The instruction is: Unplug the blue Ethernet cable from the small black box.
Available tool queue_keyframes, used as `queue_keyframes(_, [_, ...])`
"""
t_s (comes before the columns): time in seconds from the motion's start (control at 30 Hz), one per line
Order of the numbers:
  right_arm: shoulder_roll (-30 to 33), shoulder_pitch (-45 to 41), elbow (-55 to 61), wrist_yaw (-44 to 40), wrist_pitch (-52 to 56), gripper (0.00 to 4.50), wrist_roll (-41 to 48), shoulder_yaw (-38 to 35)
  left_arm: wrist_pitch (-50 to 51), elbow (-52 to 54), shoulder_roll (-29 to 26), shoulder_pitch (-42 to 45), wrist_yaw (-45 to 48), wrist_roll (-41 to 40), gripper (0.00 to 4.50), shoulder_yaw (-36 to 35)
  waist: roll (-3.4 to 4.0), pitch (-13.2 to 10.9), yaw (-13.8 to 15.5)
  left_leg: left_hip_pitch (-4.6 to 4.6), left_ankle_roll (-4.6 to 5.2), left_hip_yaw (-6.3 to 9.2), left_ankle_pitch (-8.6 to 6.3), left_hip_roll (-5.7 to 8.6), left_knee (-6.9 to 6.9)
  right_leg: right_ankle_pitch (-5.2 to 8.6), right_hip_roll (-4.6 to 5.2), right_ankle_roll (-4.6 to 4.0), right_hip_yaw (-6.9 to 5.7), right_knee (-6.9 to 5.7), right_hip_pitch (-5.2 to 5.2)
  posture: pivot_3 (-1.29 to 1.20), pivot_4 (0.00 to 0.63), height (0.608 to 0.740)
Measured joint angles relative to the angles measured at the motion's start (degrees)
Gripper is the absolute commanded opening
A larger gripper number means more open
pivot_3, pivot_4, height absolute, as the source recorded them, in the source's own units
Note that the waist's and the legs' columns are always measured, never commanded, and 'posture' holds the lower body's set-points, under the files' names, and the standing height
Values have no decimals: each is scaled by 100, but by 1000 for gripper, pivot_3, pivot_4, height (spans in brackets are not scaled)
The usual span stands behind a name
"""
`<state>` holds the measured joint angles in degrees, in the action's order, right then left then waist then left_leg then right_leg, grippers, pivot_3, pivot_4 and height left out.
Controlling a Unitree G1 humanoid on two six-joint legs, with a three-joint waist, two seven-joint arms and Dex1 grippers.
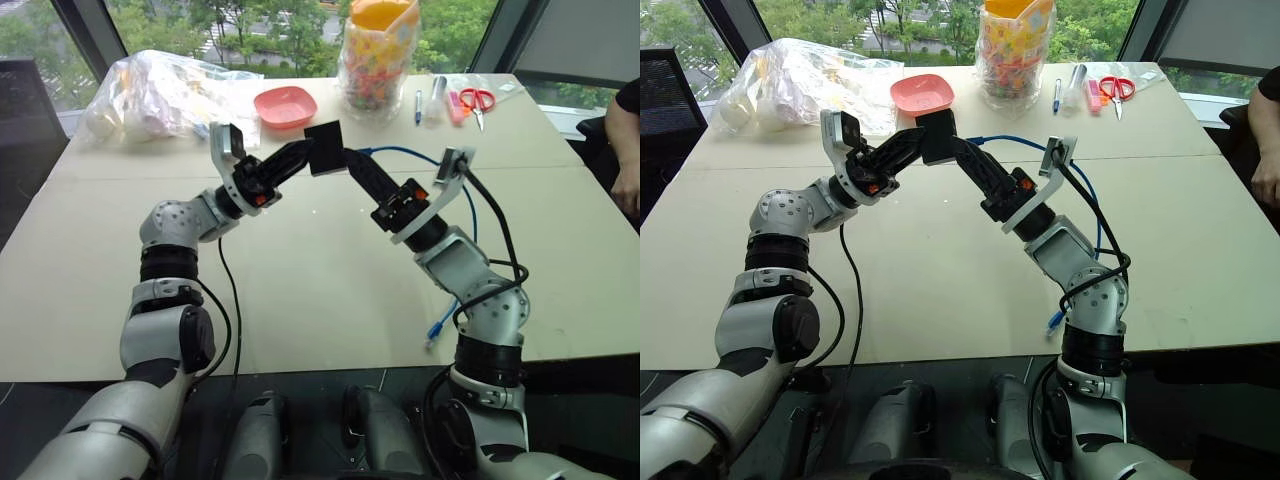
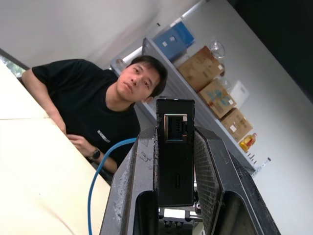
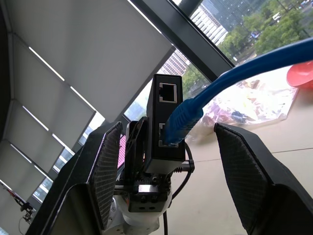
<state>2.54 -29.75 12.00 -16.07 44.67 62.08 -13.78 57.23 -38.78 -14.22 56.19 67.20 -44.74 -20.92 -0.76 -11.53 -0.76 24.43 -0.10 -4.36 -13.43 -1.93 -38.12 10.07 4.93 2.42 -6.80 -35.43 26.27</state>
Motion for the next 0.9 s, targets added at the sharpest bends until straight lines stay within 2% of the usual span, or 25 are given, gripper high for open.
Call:
queue_keyframes(0.03, [4, -5, -11, 0, -16, 2366, -4, 13, 11, 77, 13, -29, 0, -4, 434, 8, 0, 0, 0, 0, 0, 0, 0, 0, 0, 0, 0, 0, 0, 0, 0, 0, 150, 740])
queue_keyframes(0.17, [-5, -29, -20, -20, -83, 426, 25, 56, 77, 208, 34, -109, -24, -96, 434, 87, 0, 0, 2, 0, 0, 0, 0, 0, 0, 0, 0, 0, 0, 0, 0, 0, 150, 740])
queue_keyframes(0.2, [-13, -29, -21, -23, -84, 418, 47, 60, 76, 232, 35, -123, -24, -104, 434, 87, 0, 0, 1, 0, 0, 0, 0, 0, 0, 0, 0, 0, 0, 0, 0, 0, 150, 740])
queue_keyframes(0.57, [-44, -28, -54, 36, -125, 421, 240, 62, 64, 243, 20, -123, -100, -223, 434, 91, 0, 0, 3, 0, 0, 0, 0, 0, 0, 0, 0, 0, 0, 1, 0, 0, 150, 740])
queue_keyframes(0.63, [-44, -27, -54, 37, -147, 1496, 235, 74, 55, 242, 21, -122, -111, -225, 434, 91, 0, 0, 3, 0, 0, 0, 0, 0, 0, 0, 0, 0, 0, 1, 0, 0, 150, 740])
queue_keyframes(0.7, [-13, -12, -51, 27, -214, 2377, 215, 83, 33, 212, 10, -123, -142, -220, 434, 93, 0, 0, 3, 0, 0, 1, 0, 0, 0, 0, 0, 1, 0, 1, 0, 0, 150, 740])
queue_keyframes(0.9, [44, 159, -51, 69, -298, 2377, 165, 88, -26, 160, -49, -123, -143, -219, 434, 93, 0, 0, 3, 1, 0, 0, 0, 0, 0, 1, 0, 1, 0, 2, 1, 0, 150, 740])
